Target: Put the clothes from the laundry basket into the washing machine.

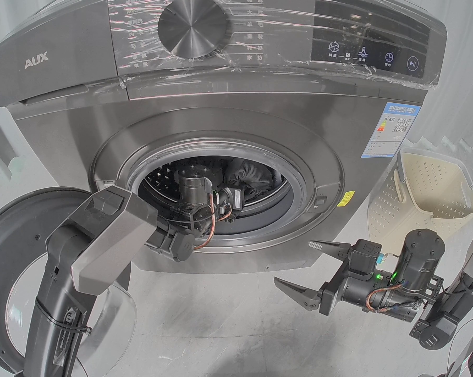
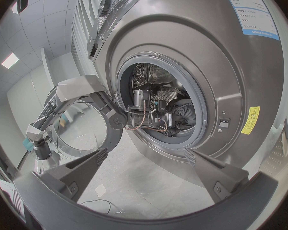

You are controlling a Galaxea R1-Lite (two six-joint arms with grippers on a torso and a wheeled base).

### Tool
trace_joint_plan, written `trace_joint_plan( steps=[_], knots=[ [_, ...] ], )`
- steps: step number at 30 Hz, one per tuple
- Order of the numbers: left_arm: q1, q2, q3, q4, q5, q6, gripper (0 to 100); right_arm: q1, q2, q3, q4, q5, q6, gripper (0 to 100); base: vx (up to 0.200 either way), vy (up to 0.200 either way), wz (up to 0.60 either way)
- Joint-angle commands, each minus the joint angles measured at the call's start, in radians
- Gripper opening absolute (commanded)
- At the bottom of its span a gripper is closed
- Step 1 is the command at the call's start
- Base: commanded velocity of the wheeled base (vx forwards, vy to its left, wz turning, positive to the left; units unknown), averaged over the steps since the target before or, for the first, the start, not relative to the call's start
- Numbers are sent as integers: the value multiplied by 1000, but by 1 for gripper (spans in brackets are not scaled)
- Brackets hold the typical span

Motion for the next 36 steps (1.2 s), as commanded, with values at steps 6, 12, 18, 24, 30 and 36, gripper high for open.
trace_joint_plan(
  steps=[6,12,18,24,30,36],
  knots=[
    [65,135,-360,17,89,-20,0,1,10,-10,-6,1,1,100,0,0,0],
    [71,141,-386,35,106,-43,0,1,10,-11,-8,1,1,100,0,0,0],
    [65,138,-373,35,104,-47,100,1,10,-11,-9,1,1,100,0,0,0],
    [47,63,-228,57,89,-52,100,1,10,-10,-8,2,1,100,0,0,0],
    [21,-54,-18,149,46,-40,100,8,18,-10,-8,1,1,100,0,0,0],
    [11,-52,34,156,26,-24,100,8,23,-10,-9,1,1,100,0,0,0]
  ],
)
